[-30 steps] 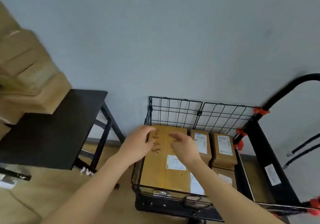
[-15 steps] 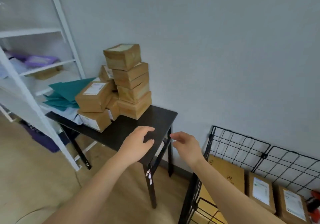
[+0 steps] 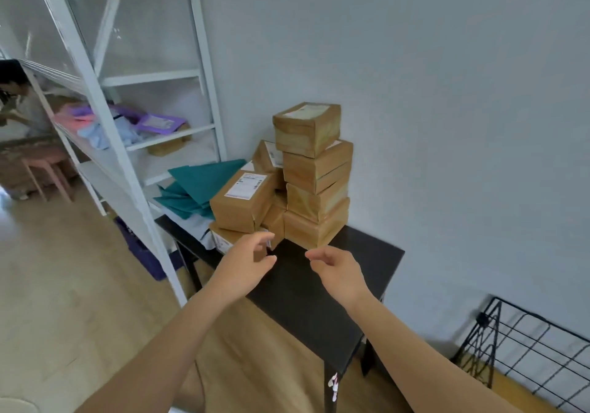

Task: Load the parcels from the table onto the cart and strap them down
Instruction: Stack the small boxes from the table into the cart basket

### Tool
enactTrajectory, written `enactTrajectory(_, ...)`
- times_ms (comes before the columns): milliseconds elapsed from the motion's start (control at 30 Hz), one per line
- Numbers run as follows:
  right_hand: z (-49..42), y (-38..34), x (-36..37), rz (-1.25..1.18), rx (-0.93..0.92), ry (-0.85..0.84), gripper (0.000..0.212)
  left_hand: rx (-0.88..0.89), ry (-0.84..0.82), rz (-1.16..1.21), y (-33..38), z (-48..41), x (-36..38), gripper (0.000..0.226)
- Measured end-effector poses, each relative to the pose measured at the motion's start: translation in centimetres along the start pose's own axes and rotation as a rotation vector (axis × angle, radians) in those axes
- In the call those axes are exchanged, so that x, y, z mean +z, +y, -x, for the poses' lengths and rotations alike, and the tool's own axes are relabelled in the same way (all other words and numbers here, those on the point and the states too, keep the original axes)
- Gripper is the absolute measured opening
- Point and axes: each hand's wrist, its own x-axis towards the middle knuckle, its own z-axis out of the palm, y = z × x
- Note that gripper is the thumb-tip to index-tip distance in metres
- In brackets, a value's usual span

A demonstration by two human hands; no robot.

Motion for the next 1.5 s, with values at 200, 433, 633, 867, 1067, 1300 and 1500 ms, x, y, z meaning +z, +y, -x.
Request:
enactTrajectory(200, -9.7, -1.4, 2.0, -0.022, 0.028, -0.073, 0.026, -0.037, 0.016, 0.040, -3.1, -9.2, -2.6, 0.048)
enactTrajectory(433, -18.5, -2.3, 4.7, 0.037, 0.088, -0.134, 0.023, -0.126, 0.087, 0.102, -6.2, -17.2, -4.1, 0.048)
enactTrajectory(633, -22.3, -2.6, 6.9, 0.035, 0.166, -0.143, 0.024, -0.171, 0.123, 0.107, -9.2, -21.4, -5.6, 0.049)
enactTrajectory(867, -25.2, -2.9, 10.2, -0.077, 0.391, -0.043, 0.030, -0.284, -0.019, 0.304, -13.1, -26.3, -7.0, 0.063)
enactTrajectory(1067, -27.0, -4.2, 12.9, -0.245, 0.585, 0.057, 0.041, -0.337, -0.159, 0.419, -15.6, -29.6, -7.5, 0.069)
enactTrajectory(1300, -29.0, -4.3, 15.6, -0.471, 0.660, 0.179, 0.044, -0.478, -0.340, 0.668, -18.0, -31.7, -6.1, 0.069)
enactTrajectory(1500, -28.5, -6.4, 16.6, -0.541, 0.624, 0.160, 0.039, -0.472, -0.357, 0.689, -18.0, -32.3, -6.1, 0.059)
